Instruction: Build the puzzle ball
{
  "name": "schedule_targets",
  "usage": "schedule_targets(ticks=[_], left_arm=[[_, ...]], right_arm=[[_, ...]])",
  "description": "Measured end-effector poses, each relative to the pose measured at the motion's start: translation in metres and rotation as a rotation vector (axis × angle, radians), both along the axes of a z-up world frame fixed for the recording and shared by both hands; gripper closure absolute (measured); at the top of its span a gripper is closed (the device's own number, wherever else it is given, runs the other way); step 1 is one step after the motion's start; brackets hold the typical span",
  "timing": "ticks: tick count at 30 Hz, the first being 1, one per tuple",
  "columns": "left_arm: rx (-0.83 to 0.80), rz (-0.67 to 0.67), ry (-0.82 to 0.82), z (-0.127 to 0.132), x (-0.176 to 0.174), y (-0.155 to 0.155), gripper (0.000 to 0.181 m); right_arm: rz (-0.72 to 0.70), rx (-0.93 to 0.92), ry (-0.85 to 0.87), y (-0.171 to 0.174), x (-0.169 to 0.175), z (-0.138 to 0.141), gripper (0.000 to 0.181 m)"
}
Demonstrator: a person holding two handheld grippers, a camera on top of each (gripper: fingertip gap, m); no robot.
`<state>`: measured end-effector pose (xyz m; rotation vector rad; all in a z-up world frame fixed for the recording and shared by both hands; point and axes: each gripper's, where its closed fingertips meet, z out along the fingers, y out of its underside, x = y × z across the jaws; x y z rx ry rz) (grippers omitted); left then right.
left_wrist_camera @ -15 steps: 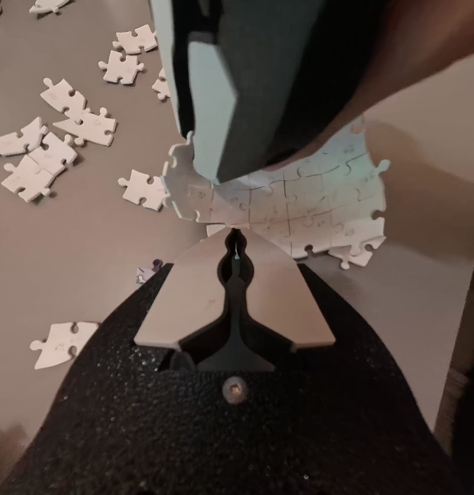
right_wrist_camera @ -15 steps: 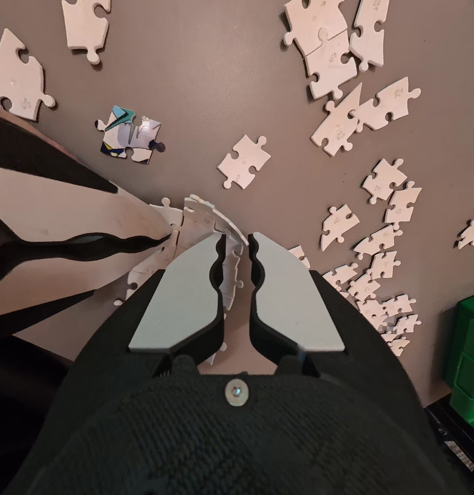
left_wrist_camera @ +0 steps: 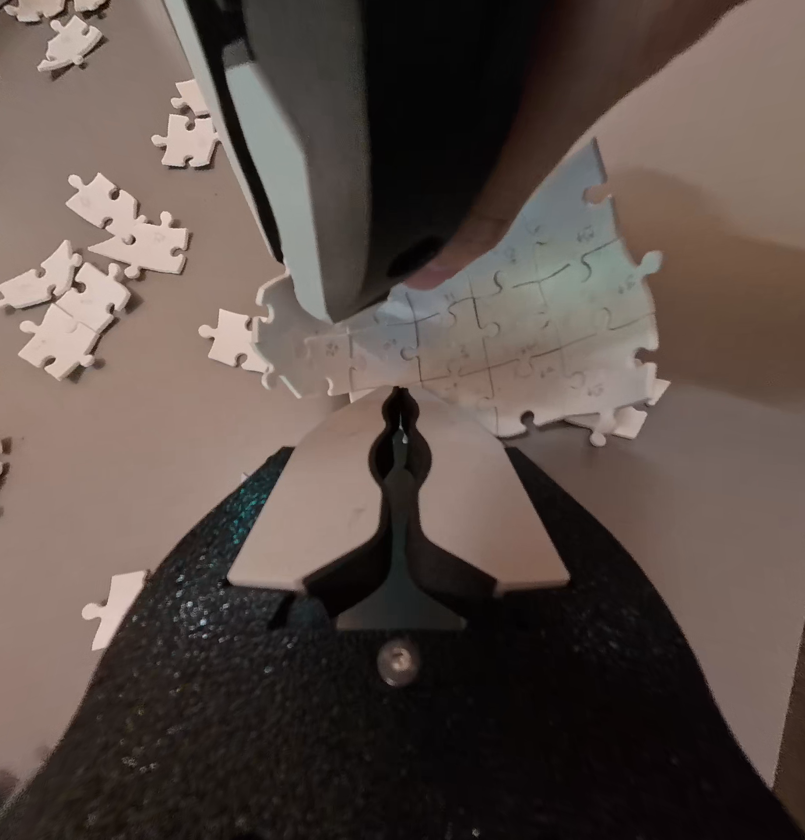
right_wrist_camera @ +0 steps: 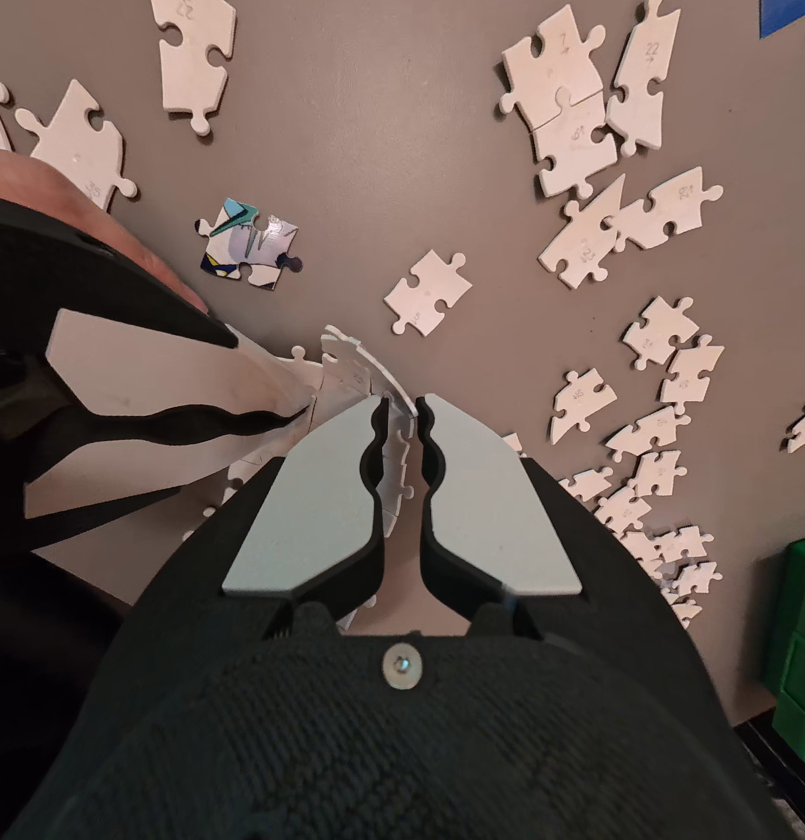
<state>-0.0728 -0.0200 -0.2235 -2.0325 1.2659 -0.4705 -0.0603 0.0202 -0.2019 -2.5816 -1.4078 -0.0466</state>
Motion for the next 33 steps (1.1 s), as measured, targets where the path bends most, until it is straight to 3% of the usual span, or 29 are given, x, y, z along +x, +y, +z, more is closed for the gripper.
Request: schedule_targets(ticks=[9, 15, 20, 24, 33], left_arm=[[0.178, -0.115, 0.240, -0.001, -0.001, 0.000, 0.181], [0.236, -0.105, 0.250, -0.001, -0.001, 0.000, 0.181], [0.166, -0.091, 0.070, 0.004, 0.000, 0.001, 0.181], [0.119, -0.001, -0.210, 0.039, -0.005, 0.008, 0.181], [0.103, -0.110, 0.083, 0.003, 0.002, 0.002, 0.181]], right_arm=[[-0.011, -0.005, 0.043, -0.001, -0.002, 0.000, 0.170], [-0.024, -0.007, 0.072, 0.000, -0.001, -0.001, 0.170], [-0.021, 0.006, 0.049, 0.001, 0.001, -0.002, 0.168], [-0.024, 0.020, 0.054, 0.002, 0.003, -0.004, 0.167], [-0.031, 0.018, 0.073, 0.003, 0.003, -0.005, 0.166]])
